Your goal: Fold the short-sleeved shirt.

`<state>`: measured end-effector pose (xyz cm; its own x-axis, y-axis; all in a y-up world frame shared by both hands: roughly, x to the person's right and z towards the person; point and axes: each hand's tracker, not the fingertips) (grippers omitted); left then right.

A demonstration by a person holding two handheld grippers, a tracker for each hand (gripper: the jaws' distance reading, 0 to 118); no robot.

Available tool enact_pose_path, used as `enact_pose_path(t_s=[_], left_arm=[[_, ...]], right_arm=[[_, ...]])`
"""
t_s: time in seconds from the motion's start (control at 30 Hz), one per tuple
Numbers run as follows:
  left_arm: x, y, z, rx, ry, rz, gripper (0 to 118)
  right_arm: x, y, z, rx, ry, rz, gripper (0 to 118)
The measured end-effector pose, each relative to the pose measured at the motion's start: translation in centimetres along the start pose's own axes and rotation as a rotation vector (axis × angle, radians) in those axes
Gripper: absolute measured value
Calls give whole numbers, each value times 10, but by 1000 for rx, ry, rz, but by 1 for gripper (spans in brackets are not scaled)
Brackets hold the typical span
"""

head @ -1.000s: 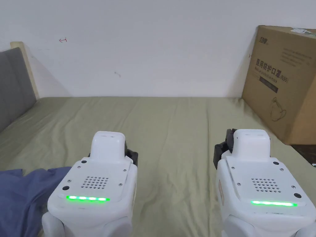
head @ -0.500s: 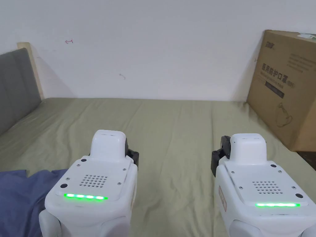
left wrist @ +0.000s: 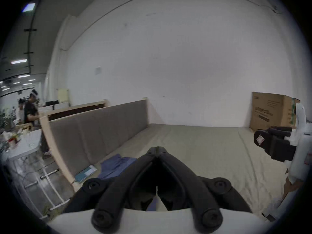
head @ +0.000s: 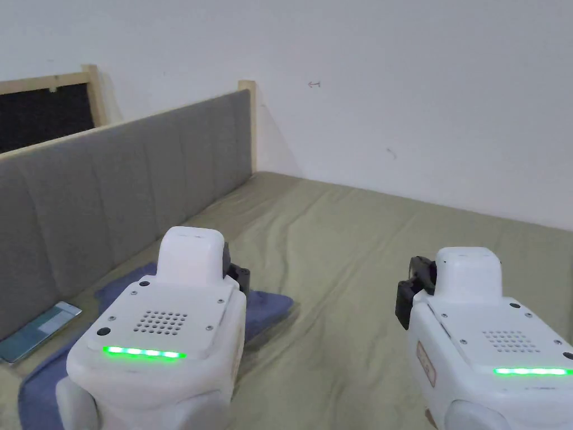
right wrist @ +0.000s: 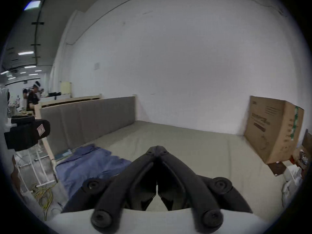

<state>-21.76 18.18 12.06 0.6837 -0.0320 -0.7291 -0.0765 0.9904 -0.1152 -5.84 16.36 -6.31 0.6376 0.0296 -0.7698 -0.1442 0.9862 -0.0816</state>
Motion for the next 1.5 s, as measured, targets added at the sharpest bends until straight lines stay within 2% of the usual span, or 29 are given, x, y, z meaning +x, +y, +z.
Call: enact_pose_path(t_s=[0.13,0.33,0.47,0.53,0.57,0.6,0.63,0.67,0.7,0.73,0.77,0.8,1.0,1.1,1.13,1.17,1.2,1.3,1.33,1.4,1.47,1.5], left_arm=[[-39,-8,2,-30,89,13,0],[-62,-22,-12,-83,129,9,0],[-69,-42,-49,-178,82,65,0],[-77,-64,-87,-268,47,152,0],[-81,-76,-106,-326,42,192,4],[-83,-91,-129,-412,33,221,14],[-86,-106,-149,-497,31,248,34],[-87,-119,-165,-554,24,272,48],[-87,-133,-179,-587,22,273,69],[-82,-147,-193,-612,39,277,99],[-80,-156,-204,-654,54,269,110],[-77,-166,-215,-679,41,259,112],[-49,-199,-271,-804,-58,211,112],[-35,-230,-303,-982,-63,193,111],[-27,-236,-303,-964,-14,62,111],[-19,-233,-301,-937,-26,-5,111],[-16,-224,-299,-942,-8,3,110],[-27,-213,-298,-936,-21,109,81],[-33,-211,-298,-933,-8,135,67],[-50,-197,-279,-927,28,270,46],[-67,-193,-272,-936,62,413,11],[-72,-192,-269,-942,114,441,10]], right_arm=[[-33,-2,-15,-31,98,3,0],[-55,-8,-30,-69,140,20,0],[-58,-17,-40,-101,145,24,0],[-58,-23,-46,-131,139,31,0],[-57,-26,-49,-144,137,31,0],[-56,-30,-52,-158,134,29,0],[-55,-35,-55,-177,131,28,0],[-54,-39,-58,-191,130,28,0],[-53,-44,-63,-209,128,30,0],[-51,-49,-69,-229,121,39,0],[-49,-53,-74,-248,111,49,0],[-46,-59,-80,-278,95,55,0],[-29,-78,-107,-363,54,29,0],[-22,-84,-114,-392,42,18,0],[-19,-86,-116,-402,42,13,0],[-17,-87,-116,-408,42,10,0],[-15,-90,-116,-413,43,9,0],[-9,-94,-118,-430,35,2,0],[-7,-96,-118,-439,37,-12,0],[-2,-95,-113,-440,43,-42,0],[1,-94,-106,-437,50,-46,0],[3,-95,-103,-435,49,-36,0]])
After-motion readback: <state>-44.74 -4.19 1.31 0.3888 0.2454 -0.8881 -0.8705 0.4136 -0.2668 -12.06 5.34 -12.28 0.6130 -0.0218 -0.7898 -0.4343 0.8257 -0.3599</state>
